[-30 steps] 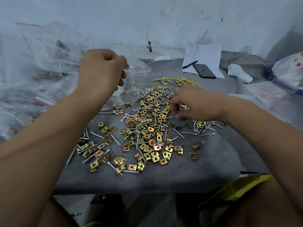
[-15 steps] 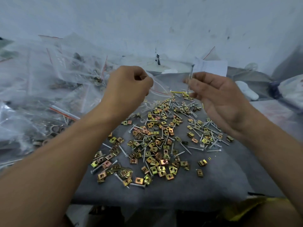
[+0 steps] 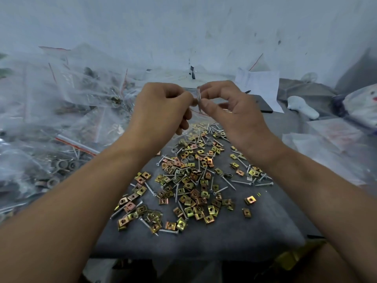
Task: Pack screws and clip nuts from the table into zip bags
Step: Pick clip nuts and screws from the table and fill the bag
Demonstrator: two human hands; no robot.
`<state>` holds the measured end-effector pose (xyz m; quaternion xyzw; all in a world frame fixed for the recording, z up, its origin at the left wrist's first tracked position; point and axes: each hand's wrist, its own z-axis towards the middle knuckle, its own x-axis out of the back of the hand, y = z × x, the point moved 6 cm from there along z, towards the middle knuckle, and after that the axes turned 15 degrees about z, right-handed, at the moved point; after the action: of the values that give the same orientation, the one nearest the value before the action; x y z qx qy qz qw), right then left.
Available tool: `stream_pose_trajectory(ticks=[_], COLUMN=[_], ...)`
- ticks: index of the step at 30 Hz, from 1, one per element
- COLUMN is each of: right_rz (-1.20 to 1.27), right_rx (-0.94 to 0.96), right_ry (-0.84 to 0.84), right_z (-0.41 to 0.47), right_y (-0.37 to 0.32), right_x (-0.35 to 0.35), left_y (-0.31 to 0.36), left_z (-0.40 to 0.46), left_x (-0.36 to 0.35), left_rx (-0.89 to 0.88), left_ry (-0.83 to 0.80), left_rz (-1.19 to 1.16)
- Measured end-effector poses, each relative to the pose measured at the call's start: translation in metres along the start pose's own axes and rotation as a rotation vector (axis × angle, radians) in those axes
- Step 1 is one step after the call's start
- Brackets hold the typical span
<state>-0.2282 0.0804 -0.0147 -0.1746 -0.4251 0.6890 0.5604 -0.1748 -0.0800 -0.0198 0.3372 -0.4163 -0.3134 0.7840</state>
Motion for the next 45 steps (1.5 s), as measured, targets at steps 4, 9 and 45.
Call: stream_pose_trajectory(ticks=[4, 9, 45], right_rz=[-0.379, -0.766, -0.264], right_rx=[0.146, 0.178, 0.121], right_ry=[-0.028, -0.153, -0.202], right_z=[-0.004, -0.005, -0.012], right_y=[-0.013, -0.021, -0.028], right_x=[-0.004, -0.014, 0.054], left_y=[0.002, 0.003, 0.017], left_z=[-0.001, -0.001, -0.009], left_x=[0.003, 0.004, 0.013], left_rx=[-0.031, -0.027, -0.052], left_ry=[0.006, 0.015, 0.144], left_rz=[0.069, 0.093, 0.231])
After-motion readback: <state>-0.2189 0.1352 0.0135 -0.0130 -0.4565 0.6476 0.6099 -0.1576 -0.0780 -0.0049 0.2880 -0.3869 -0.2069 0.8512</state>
